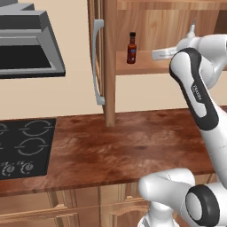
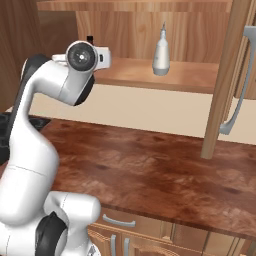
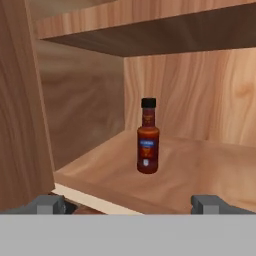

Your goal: Move the condiment bottle and oil and vinegar bottle from the cabinet to the dining counter.

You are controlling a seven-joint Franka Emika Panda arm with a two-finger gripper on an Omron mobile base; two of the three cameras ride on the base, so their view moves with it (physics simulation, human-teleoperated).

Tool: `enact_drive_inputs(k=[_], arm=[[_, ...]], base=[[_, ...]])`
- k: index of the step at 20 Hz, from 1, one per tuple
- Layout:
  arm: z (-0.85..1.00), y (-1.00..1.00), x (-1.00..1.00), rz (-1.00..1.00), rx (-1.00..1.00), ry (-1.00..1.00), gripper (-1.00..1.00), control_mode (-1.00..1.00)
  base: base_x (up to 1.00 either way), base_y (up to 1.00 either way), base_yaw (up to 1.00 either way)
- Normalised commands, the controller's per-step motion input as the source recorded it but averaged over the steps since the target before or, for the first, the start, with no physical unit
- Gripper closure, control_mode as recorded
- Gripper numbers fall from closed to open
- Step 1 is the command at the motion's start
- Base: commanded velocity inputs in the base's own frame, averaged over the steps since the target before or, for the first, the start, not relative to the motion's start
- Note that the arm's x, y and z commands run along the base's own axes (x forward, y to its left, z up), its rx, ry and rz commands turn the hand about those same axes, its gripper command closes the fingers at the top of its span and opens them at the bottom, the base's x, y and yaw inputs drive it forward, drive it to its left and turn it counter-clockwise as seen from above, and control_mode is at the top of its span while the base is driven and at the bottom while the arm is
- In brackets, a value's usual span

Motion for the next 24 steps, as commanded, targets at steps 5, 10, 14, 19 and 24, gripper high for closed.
enact_drive_inputs(k=[5, 10, 14, 19, 24], arm=[[0.0, 0.0, 0.33, 0.0, -0.07, 0.0, -1.0, -1.0], [0.0, 0.04, 0.29, 0.0, -0.09, -0.05, -1.0, -1.0], [0.0, 0.03, 0.29, 0.0, -0.04, -0.04, -1.0, -1.0], [0.0, 0.03, 0.23, 0.0, -0.01, -0.01, -1.0, -1.0], [0.0, 0.05, 0.25, 0.0, 0.0, 0.0, -1.0, -1.0]], base=[[0.0, 0.0, 0.0], [0.0, 0.0, 0.0], [0.0, 0.0, 0.0], [0.0, 0.0, 0.0], [0.0, 0.0, 0.0]])
